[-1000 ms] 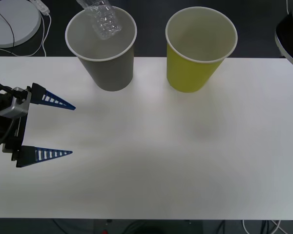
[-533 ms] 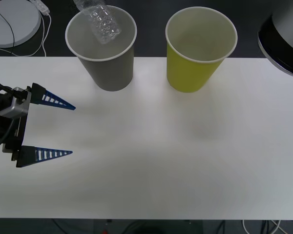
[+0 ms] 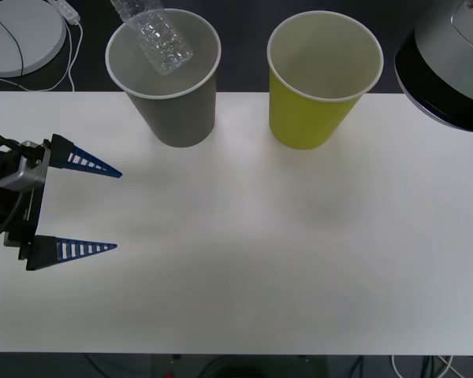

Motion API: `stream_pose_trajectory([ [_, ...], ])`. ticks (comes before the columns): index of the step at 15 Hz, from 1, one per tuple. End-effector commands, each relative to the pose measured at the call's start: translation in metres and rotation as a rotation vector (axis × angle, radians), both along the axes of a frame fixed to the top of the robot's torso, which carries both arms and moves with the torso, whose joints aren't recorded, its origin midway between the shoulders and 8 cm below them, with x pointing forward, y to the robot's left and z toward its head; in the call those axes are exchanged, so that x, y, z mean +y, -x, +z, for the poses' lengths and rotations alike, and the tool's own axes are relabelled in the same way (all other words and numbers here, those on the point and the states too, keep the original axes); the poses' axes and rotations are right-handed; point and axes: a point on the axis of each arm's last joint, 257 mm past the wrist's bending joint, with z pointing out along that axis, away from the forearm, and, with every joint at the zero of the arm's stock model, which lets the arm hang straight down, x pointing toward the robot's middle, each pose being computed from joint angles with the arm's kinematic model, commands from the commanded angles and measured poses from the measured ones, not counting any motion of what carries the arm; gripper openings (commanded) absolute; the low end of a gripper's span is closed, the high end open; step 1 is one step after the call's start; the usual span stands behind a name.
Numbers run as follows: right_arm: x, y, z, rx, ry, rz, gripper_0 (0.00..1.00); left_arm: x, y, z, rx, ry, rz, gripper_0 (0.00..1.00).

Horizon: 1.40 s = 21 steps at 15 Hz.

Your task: Put the can into the green bin and the plastic bottle into the gray bin

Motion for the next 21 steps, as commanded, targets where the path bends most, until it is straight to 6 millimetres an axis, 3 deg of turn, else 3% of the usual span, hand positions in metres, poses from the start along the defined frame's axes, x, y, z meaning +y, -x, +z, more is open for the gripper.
stream_pose_trajectory([
  [1, -0.0001, -0.0001, -0.0001, 0.000, 0.001, 0.000, 0.00, 0.0000, 0.0000, 0.0000, 0.000, 0.000, 0.000, 1.00],
  [6, -0.0003, -0.0003, -0.0001, -0.001, 0.002, -0.001, 0.00, 0.0000, 0.0000, 0.0000, 0.000, 0.000, 0.000, 1.00],
  [7, -0.0010, -0.0009, -0.0001, -0.002, 0.002, -0.003, 0.27, 0.0000, 0.0000, 0.0000, 0.000, 0.000, 0.000, 1.00],
  [8, -0.0013, -0.0015, 0.0003, -0.004, 0.002, -0.003, 0.85, 0.0000, 0.0000, 0.0000, 0.000, 0.000, 0.000, 1.00],
  [9, -0.0011, -0.0016, 0.0006, -0.005, 0.001, -0.003, 1.00, 0.0000, 0.0000, 0.0000, 0.000, 0.000, 0.000, 1.00],
  [21, -0.0006, -0.0025, 0.0026, -0.014, -0.001, 0.001, 1.00, 0.0000, 0.0000, 0.0000, 0.000, 0.000, 0.000, 1.00],
])
